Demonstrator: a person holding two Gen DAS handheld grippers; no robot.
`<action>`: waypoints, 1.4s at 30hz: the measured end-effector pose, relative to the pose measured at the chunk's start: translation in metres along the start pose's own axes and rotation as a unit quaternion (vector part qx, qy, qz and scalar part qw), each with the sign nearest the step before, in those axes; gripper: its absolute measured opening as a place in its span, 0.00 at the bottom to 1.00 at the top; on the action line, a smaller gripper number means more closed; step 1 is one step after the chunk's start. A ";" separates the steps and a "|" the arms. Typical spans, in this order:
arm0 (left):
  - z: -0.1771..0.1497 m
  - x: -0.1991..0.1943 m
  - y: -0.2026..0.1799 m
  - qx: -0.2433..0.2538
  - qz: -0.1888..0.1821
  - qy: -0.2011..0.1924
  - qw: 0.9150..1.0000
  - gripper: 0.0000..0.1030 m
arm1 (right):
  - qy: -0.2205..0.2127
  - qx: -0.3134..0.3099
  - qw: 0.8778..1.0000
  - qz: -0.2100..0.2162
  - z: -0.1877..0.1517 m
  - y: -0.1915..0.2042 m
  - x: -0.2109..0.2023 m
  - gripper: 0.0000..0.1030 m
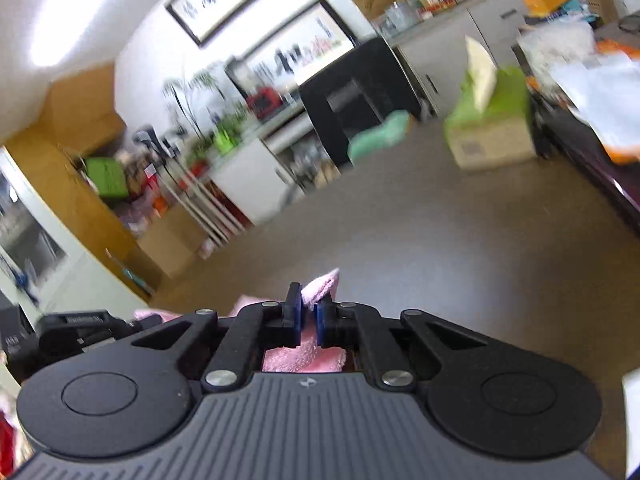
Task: Fold towel
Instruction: 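Lift and spread the towel with both tools, then open both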
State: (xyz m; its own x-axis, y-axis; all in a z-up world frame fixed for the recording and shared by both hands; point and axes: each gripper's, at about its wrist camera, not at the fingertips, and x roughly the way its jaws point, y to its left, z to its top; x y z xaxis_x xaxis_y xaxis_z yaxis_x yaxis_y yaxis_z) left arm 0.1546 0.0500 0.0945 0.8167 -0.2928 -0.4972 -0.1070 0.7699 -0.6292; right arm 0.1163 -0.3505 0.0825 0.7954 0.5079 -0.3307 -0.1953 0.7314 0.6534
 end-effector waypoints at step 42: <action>-0.183 -0.218 0.149 0.050 0.089 -0.005 0.995 0.13 | 0.109 -0.199 0.967 -0.118 -0.201 0.041 -0.146 0.73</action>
State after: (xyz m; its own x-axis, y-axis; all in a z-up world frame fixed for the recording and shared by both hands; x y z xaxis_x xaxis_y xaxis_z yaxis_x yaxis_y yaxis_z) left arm -0.1433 0.1246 -0.0004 0.7954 -0.1413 -0.5894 -0.1944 0.8616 -0.4689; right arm -0.1233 -0.3034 0.0208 0.7130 0.3571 -0.6034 -0.2630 0.9339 0.2421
